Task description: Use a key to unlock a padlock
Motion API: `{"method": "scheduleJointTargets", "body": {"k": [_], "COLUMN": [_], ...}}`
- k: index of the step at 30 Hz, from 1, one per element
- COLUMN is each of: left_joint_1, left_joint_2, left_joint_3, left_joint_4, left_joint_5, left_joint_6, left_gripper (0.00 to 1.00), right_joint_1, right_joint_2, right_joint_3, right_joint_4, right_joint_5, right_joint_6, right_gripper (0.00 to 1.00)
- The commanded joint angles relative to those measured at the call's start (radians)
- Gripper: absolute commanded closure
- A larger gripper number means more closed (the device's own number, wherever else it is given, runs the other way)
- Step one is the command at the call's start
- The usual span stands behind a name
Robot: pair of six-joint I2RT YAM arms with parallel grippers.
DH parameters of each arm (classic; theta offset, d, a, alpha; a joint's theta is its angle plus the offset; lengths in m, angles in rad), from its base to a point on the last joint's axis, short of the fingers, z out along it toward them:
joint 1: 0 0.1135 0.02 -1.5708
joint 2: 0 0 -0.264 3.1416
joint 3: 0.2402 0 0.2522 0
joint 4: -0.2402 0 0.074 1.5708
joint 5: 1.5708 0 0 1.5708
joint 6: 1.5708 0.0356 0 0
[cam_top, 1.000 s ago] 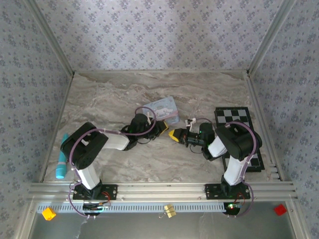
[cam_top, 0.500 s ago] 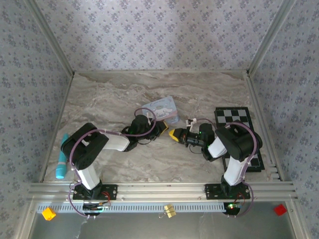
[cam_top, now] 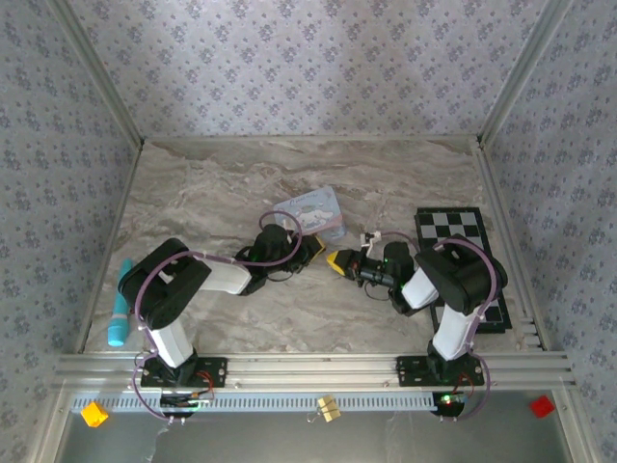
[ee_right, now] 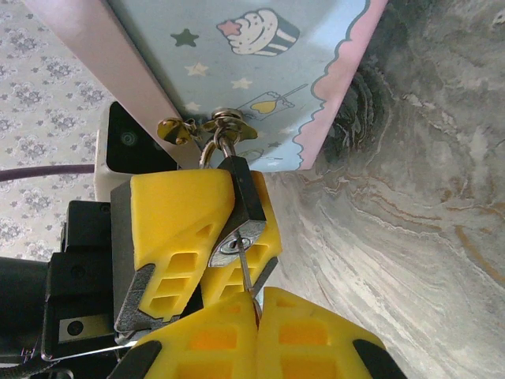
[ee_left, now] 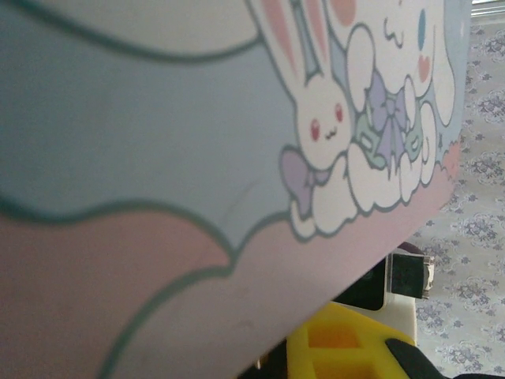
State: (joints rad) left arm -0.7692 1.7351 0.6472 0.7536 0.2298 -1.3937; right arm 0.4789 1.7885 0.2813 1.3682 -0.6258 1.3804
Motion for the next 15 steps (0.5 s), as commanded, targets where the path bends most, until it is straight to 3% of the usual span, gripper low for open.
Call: {"method": "scheduleJointTargets", "body": {"k": [1, 15], "left_joint_1": [-0.023, -0.042], "left_joint_2": [0.002, 0.021], "left_joint_3": [0.000, -0.004], "left_joint_4": [0.033, 0.063], "left_joint_5": [0.023, -0.013], "left_joint_6": [-0.022, -0.059], "left_gripper": [1.00, 1.00], "right_joint_1": [0.000, 0.027], "right_joint_2": [-0.020, -0.038], "right_joint_3": [-0.013, -0.023], "right_joint_4": [0.029, 0.029], "right_joint_5": [0.106, 0.155], "right_joint_6": [-0.008, -0.012], "right_gripper": [1.00, 1.00]}}
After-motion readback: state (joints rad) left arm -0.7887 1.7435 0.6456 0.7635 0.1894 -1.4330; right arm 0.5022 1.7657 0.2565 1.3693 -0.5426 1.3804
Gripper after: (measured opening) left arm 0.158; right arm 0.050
